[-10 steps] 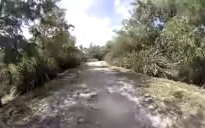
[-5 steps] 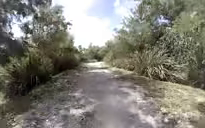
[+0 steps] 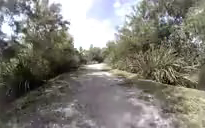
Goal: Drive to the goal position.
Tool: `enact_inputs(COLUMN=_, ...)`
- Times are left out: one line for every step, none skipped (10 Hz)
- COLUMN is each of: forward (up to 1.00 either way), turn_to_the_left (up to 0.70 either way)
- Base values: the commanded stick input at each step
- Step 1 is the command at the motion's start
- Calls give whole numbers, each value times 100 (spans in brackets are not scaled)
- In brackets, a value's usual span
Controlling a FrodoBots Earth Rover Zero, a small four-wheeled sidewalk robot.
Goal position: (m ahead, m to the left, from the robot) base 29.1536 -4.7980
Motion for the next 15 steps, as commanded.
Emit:
enact_inputs(forward=85, turn_to_the_left=0)
enact_inputs(forward=85, turn_to_the_left=0)
enact_inputs(forward=85, turn_to_the_left=0)
enact_inputs(forward=85, turn_to_the_left=0)
enact_inputs(forward=85, turn_to_the_left=0)
enact_inputs(forward=85, turn_to_the_left=0)
enact_inputs(forward=85, turn_to_the_left=0)
enact_inputs(forward=85, turn_to_the_left=0)
enact_inputs(forward=85, turn_to_the_left=0)
enact_inputs(forward=85, turn_to_the_left=0)
enact_inputs(forward=85, turn_to_the_left=0)
enact_inputs(forward=85, turn_to_the_left=0)
enact_inputs(forward=85, turn_to_the_left=0)
enact_inputs(forward=85, turn_to_the_left=0)
enact_inputs(forward=85, turn_to_the_left=0)
